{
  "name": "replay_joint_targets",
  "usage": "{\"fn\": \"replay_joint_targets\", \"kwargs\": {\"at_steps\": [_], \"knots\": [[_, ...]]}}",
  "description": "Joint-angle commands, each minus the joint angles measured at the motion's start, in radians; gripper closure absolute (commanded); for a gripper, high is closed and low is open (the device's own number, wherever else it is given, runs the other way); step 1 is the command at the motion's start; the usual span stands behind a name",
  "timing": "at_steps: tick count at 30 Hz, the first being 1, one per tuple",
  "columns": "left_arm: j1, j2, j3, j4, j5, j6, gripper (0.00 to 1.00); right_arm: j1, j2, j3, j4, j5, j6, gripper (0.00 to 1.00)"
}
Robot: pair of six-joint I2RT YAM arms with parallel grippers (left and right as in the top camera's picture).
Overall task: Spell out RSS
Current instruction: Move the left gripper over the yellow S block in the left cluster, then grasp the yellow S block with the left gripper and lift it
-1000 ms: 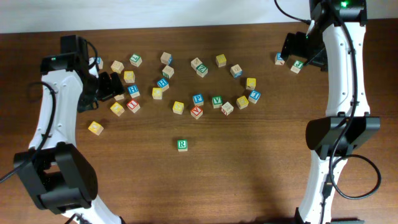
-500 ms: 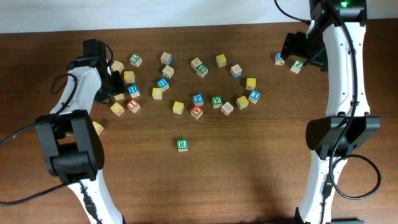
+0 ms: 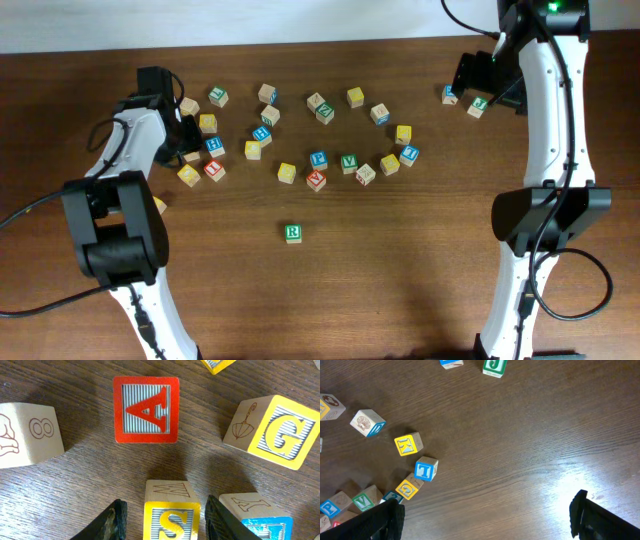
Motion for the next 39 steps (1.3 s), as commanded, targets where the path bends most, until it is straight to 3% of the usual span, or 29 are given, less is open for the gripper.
{"fn": "replay_joint_targets", "kwargs": {"at_steps": [1,5,9,13,16,19,20,28,32,35,39], "knots": [[0.002,0.026,0.003,-0.004,-0.006,0.002,0.58,-0.005,-0.012,0.0,-0.002,0.008,-0.007,0.02],[0.002,0.03,0.003,-0.003,-0.012,0.002,0.66,-0.005,-0.012,0.0,-0.002,0.008,-0.007,0.02],[0.002,0.03,0.003,-0.003,-0.014,0.002,0.65,-0.005,-0.012,0.0,-0.002,0.008,-0.007,0.02],[0.003,0.03,0.003,0.015,-0.014,0.002,0.58,-0.005,-0.012,0.0,-0.002,0.008,-0.007,0.02],[0.003,0.03,0.003,0.021,-0.006,0.095,0.6,-0.005,-0.012,0.0,-0.002,0.008,-0.007,0.02],[0.002,0.044,0.003,0.007,-0.006,0.11,0.65,-0.005,-0.012,0.0,-0.002,0.008,-0.007,0.02],[0.002,0.058,0.003,0.003,-0.006,0.111,0.59,-0.005,-0.012,0.0,-0.002,0.008,-0.007,0.02],[0.003,0.065,0.041,0.018,-0.014,0.11,0.69,-0.005,-0.012,0.0,-0.002,0.008,-0.007,0.02],[0.003,0.065,0.077,-0.034,-0.014,0.11,0.82,-0.005,-0.012,0.0,-0.002,0.008,-0.007,0.02],[0.003,0.065,0.085,-0.066,-0.014,0.11,0.82,-0.005,-0.012,0.0,-0.002,0.008,-0.007,0.02],[0.003,0.055,0.265,-0.3,-0.004,0.109,0.81,-0.005,-0.012,0.0,-0.002,0.008,-0.007,0.02]]}}
